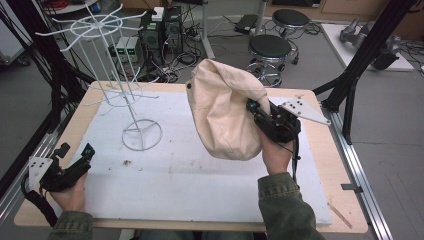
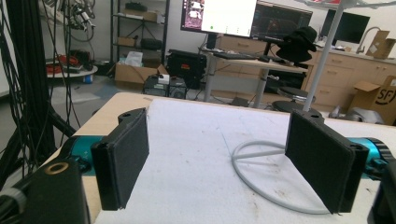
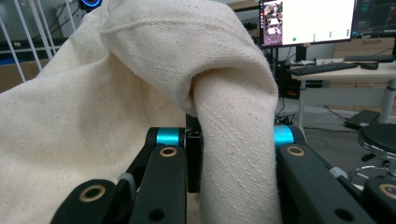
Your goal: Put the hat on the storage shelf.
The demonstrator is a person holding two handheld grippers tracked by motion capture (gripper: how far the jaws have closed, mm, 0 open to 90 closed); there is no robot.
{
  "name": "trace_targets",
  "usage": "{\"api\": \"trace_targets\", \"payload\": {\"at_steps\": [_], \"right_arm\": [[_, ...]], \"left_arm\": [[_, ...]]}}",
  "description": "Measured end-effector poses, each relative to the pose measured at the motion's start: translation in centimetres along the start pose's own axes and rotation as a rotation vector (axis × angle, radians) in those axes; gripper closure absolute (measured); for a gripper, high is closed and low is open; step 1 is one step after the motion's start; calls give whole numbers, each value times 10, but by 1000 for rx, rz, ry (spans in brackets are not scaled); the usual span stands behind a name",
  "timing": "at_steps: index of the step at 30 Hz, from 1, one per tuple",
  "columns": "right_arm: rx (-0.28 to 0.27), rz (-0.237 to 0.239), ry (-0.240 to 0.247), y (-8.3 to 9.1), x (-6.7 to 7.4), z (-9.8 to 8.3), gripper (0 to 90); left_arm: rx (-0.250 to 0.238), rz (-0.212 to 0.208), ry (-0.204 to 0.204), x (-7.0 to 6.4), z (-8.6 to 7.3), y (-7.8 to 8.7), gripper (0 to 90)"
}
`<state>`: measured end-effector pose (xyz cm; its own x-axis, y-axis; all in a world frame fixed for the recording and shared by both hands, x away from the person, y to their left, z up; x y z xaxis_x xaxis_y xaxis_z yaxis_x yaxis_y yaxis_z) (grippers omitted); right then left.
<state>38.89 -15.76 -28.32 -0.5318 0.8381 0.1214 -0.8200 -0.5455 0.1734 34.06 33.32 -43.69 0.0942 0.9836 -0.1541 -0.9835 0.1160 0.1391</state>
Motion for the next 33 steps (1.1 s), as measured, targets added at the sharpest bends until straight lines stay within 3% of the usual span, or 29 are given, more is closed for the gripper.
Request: {"api": "trace_targets", "payload": {"at_steps": [8, 33], "right_arm": [[-30, 32, -35, -12, 9, 18, 747], [-111, 90, -79, -46, 40, 71, 744]], "left_arm": [[1, 0, 3, 0, 0, 0, 218], [2, -4, 13, 1, -1, 0, 218]]}}
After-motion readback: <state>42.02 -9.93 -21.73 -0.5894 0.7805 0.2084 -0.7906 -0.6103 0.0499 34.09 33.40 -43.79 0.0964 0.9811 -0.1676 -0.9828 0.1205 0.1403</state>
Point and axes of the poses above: each handheld gripper's, and its own axes: y roughly backward along the jaws, z roughly out of its top, x roughly to its left, the point moved 9 cm from there along -y, roughly forward along the jaws, and after that the axes turned 8 degrees about x, right-handed, at the moved point
